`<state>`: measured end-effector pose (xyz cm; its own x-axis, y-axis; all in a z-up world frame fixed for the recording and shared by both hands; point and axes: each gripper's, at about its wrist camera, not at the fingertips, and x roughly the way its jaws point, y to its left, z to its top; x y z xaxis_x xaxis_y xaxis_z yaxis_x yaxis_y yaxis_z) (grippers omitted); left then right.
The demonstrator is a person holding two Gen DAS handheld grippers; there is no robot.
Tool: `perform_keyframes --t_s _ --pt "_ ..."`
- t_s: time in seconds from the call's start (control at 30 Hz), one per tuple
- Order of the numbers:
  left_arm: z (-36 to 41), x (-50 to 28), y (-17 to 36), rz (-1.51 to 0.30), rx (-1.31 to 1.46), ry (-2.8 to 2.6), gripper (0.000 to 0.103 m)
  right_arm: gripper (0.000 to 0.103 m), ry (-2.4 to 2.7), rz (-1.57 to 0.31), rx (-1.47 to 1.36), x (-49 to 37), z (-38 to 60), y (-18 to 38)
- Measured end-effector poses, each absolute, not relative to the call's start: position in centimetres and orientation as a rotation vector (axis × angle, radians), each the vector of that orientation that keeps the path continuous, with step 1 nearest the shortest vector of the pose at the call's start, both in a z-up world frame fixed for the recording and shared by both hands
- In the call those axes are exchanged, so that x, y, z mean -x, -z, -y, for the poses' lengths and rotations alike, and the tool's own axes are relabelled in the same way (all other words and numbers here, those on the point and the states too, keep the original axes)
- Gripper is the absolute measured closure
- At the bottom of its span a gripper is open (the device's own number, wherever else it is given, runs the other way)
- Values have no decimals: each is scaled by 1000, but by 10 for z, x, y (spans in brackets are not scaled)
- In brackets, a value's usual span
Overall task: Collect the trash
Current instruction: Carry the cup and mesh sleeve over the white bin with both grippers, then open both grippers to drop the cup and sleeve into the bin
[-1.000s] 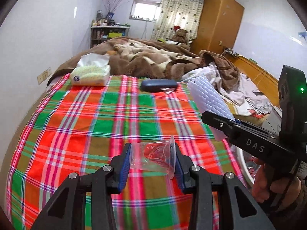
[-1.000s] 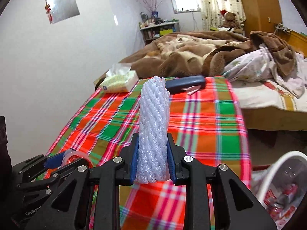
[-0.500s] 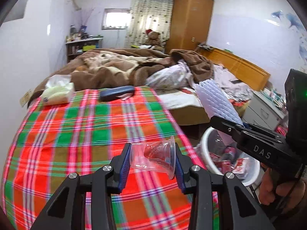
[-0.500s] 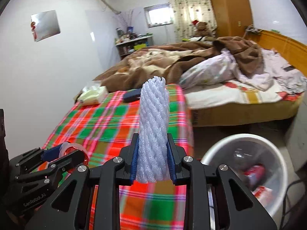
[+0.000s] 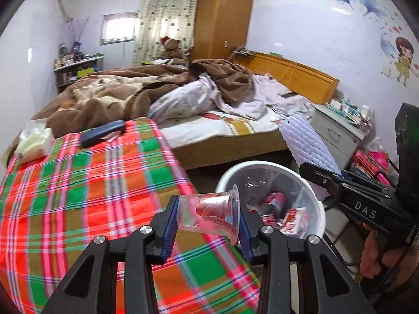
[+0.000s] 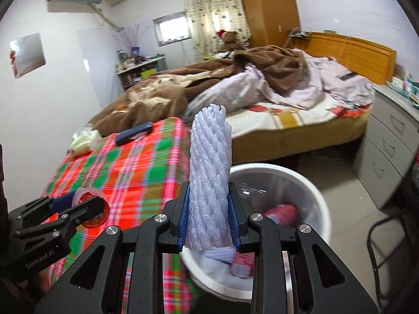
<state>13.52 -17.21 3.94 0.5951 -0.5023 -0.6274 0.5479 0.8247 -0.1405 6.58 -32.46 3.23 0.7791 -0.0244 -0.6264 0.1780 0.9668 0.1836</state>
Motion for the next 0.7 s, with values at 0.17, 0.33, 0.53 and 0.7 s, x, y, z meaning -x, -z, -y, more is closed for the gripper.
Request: perform_keyframes --t_s 0.17,0.33,0.53,0.7 --pt "208 -133 -28 -733 -97 661 62 76 198 -700 -233 -59 347 -20" --pt "238 -137 -12 -770 -127 693 62 76 231 -744 -248 -57 364 -3" --pt "260 -145 5 -799 -166 700 62 76 239 -799 -274 -56 378 15" --pt "273 -155 18 -832 -179 707 62 76 232 -834 -273 -57 382 24"
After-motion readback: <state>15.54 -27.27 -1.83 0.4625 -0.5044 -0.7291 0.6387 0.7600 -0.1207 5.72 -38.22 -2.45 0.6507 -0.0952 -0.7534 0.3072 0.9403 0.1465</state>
